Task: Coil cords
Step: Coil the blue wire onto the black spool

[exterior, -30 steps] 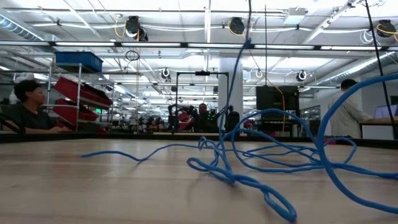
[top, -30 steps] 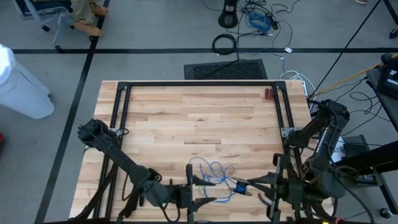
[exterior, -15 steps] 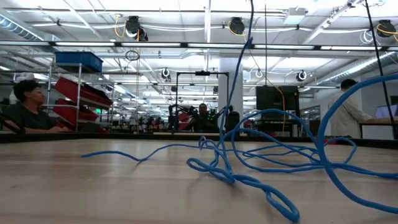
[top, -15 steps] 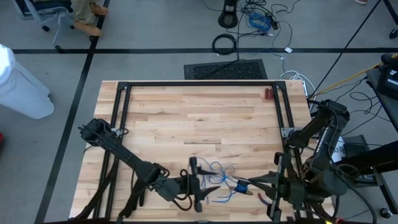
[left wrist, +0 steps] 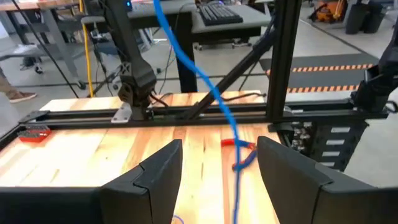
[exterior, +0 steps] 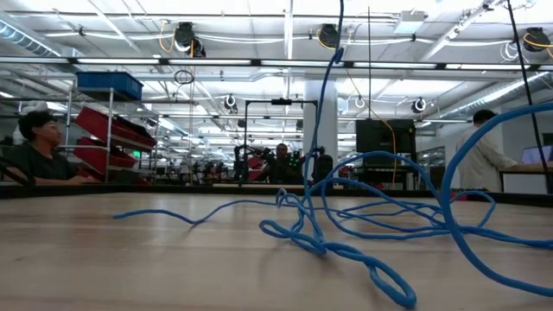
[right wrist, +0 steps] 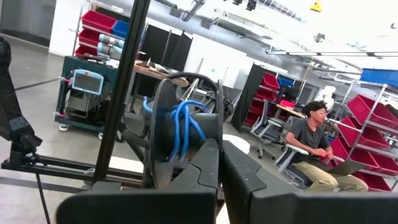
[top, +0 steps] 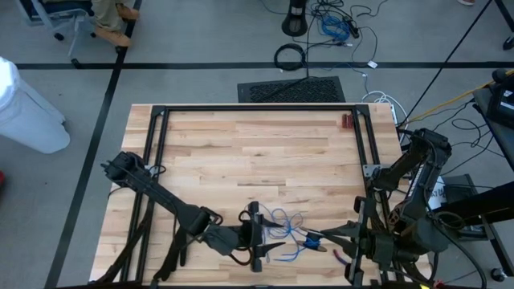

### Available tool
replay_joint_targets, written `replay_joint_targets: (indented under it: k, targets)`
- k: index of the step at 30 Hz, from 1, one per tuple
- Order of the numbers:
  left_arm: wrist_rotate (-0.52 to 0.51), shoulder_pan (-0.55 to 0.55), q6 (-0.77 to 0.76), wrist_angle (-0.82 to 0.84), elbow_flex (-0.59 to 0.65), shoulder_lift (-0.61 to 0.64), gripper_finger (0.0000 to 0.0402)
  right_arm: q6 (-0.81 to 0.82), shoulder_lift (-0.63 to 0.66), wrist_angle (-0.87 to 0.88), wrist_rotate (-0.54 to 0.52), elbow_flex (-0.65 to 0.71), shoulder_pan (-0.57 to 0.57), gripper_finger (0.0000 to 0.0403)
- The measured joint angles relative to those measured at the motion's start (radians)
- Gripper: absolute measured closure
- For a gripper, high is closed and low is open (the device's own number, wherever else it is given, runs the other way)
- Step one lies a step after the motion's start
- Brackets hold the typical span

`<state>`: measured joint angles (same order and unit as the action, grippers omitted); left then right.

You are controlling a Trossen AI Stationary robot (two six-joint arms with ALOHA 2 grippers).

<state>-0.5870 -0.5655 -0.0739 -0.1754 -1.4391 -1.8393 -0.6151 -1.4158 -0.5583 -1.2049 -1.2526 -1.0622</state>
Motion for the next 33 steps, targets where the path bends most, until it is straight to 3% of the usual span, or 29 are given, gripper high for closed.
replay_joint_targets:
  k: [21,27,33]
  targets:
    - [0.065,0.014,0.008,0.005,0.0,0.0,0.0325,0.0,0.0,0.0,0.002,0.0,0.008,0.0403]
    - [0.07,0.016,0.009,0.004,0.0,0.0,0.0389,0.0,0.0,0.0,0.002,0.0,0.008,0.0403]
    - [0.084,0.016,0.03,-0.002,0.0,0.0,0.0395,0.0,0.0,0.001,0.002,0.0,0.008,0.0403]
